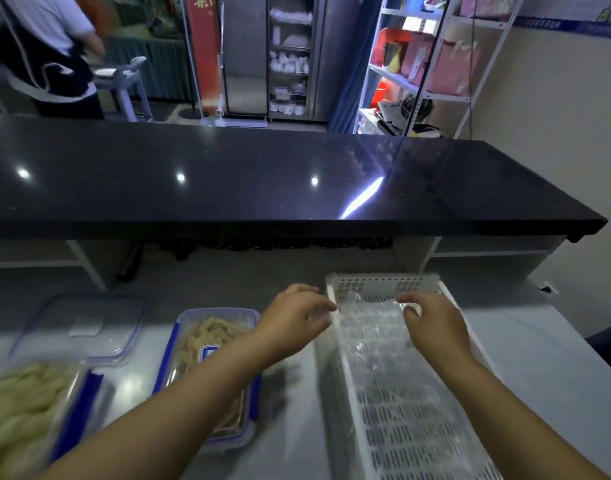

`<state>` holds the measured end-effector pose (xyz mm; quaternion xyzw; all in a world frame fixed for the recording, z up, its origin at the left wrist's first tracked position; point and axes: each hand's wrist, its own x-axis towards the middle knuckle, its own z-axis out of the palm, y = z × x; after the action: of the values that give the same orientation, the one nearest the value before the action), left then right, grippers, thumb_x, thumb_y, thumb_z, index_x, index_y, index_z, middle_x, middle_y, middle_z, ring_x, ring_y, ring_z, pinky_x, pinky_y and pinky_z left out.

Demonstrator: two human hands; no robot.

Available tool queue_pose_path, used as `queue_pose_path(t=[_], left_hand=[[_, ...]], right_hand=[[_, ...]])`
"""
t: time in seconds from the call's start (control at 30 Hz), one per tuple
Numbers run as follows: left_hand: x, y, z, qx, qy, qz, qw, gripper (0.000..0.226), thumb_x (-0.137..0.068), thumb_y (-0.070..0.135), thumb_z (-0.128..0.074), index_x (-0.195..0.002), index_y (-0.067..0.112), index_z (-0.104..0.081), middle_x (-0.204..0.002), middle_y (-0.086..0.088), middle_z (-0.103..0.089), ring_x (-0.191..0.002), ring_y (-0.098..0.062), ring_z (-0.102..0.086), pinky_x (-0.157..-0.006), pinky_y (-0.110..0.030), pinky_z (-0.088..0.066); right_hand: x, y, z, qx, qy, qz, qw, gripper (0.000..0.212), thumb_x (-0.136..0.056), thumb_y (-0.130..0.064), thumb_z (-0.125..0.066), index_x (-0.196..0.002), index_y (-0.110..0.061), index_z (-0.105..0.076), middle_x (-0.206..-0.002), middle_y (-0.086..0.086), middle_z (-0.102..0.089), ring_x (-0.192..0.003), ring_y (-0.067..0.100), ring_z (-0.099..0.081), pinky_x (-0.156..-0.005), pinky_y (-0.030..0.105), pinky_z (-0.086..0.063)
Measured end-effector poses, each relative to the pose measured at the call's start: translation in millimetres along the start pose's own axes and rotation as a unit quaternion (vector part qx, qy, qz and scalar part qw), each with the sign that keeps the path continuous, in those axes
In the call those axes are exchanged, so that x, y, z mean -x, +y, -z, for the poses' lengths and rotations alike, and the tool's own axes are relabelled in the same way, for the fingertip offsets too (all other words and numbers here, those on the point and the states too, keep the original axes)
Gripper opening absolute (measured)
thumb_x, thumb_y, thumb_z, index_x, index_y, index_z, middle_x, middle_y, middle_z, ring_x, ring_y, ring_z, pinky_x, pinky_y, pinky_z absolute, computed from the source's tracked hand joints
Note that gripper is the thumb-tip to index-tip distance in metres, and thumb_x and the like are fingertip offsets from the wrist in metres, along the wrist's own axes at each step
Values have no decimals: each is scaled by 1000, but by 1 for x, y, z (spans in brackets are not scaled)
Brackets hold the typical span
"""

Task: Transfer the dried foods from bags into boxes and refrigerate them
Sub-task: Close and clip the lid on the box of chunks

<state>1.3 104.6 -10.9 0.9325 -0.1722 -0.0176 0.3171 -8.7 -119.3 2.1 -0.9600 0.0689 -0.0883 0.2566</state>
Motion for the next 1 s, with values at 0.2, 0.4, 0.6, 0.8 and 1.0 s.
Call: queue_pose_path(t=[0.2, 0.4, 0.6, 0.8, 1.0], left_hand=[[66, -56, 69, 32, 96, 75, 992, 24, -89, 28, -57, -112, 31, -65, -104, 17, -54, -109, -2, -48, -93, -23, -41], [149, -136, 130, 30, 158, 189, 969, 21, -90, 23, -57, -108, 25, -68, -99, 14, -60, -102, -4, -51, -86, -23, -40], [217, -238, 174, 26, 177, 294, 939, 26, -88, 22, -58, -112, 27, -65, -116, 9, -64, -99, -4, -52, -82, -20, -37], [249, -312, 184, 80, 63, 315, 943, 44, -87, 18, -56, -130, 25, -53, -131, 4, -56, -111, -15, -56, -90, -28, -46], [261, -337, 180, 148, 47, 259, 953, 40, -87, 19, -56, -126, 28, -55, -118, 8, -63, -93, -7, -54, -81, -20, -41]], right_hand=[[7, -102, -43, -21, -38, 167, 985, 25, -85, -5, -57, -99, -18, -74, -100, 0, -71, -99, 22, -58, -79, 21, -33], [51, -213, -113, -42, -134, 272, 952, 24, -91, -14, -52, -103, -22, -71, -104, -5, -68, -101, 12, -54, -77, 21, -35], [86, -307, -199, 31, -253, 316, 914, 31, -92, -17, -47, -115, -24, -65, -120, -6, -64, -117, 16, -48, -92, 31, -43], [97, -338, -261, 130, -294, 262, 910, 34, -92, -18, -52, -125, -24, -60, -130, 3, -57, -120, 22, -50, -94, 32, -43], [106, -339, -278, 192, -276, 293, 895, 29, -90, -20, -53, -116, -21, -66, -119, 1, -64, -114, 21, -46, -91, 32, -41]])
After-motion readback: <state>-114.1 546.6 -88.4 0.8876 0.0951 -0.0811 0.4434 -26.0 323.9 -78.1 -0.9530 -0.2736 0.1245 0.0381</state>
